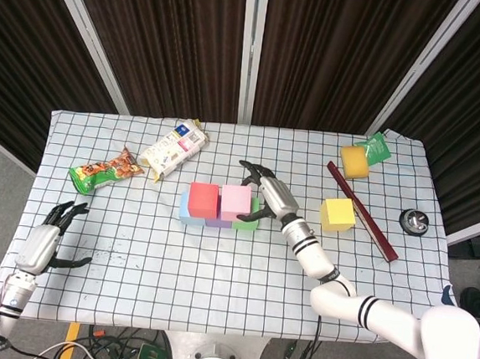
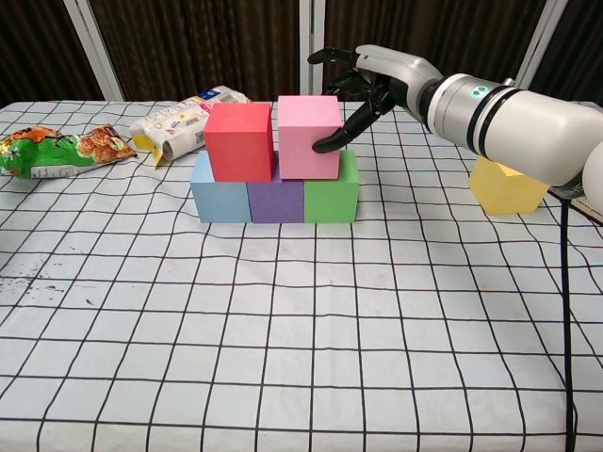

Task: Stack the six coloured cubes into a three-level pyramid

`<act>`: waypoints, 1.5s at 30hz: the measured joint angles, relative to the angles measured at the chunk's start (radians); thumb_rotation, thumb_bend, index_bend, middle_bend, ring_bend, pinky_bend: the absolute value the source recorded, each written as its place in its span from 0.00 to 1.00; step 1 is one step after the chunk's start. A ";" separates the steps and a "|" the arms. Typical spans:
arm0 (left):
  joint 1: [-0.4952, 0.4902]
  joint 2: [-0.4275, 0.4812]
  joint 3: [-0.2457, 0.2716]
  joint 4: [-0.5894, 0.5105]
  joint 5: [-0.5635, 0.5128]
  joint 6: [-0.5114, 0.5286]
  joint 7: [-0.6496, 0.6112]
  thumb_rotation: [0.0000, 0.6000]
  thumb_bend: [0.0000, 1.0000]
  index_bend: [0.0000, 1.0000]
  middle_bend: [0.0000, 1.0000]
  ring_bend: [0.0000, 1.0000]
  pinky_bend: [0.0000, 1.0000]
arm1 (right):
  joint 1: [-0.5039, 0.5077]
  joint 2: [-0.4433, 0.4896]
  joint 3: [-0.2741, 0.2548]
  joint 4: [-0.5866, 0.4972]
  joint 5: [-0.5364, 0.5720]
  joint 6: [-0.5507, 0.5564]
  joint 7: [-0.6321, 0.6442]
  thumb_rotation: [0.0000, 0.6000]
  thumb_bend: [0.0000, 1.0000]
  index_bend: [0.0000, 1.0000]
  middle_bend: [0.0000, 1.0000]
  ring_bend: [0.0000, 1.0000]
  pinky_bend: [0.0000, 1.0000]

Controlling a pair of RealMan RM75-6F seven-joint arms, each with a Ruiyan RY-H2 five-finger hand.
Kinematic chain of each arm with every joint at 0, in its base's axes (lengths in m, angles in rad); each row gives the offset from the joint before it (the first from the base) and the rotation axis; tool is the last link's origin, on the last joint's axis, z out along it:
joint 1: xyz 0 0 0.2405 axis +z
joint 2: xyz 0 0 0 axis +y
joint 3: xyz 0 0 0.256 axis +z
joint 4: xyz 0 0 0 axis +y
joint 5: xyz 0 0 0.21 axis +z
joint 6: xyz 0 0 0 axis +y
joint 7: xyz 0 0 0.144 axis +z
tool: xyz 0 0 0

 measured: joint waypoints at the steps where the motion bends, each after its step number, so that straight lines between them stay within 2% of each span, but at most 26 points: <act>1: 0.000 0.000 0.000 0.000 0.000 0.000 0.000 1.00 0.00 0.07 0.17 0.00 0.03 | 0.000 0.000 0.000 0.000 0.000 0.000 -0.001 1.00 0.07 0.00 0.45 0.03 0.00; 45: 0.000 0.002 0.001 0.002 -0.005 -0.008 0.001 1.00 0.00 0.07 0.17 0.00 0.03 | 0.008 -0.036 0.012 0.022 0.033 0.011 -0.050 1.00 0.11 0.00 0.45 0.03 0.00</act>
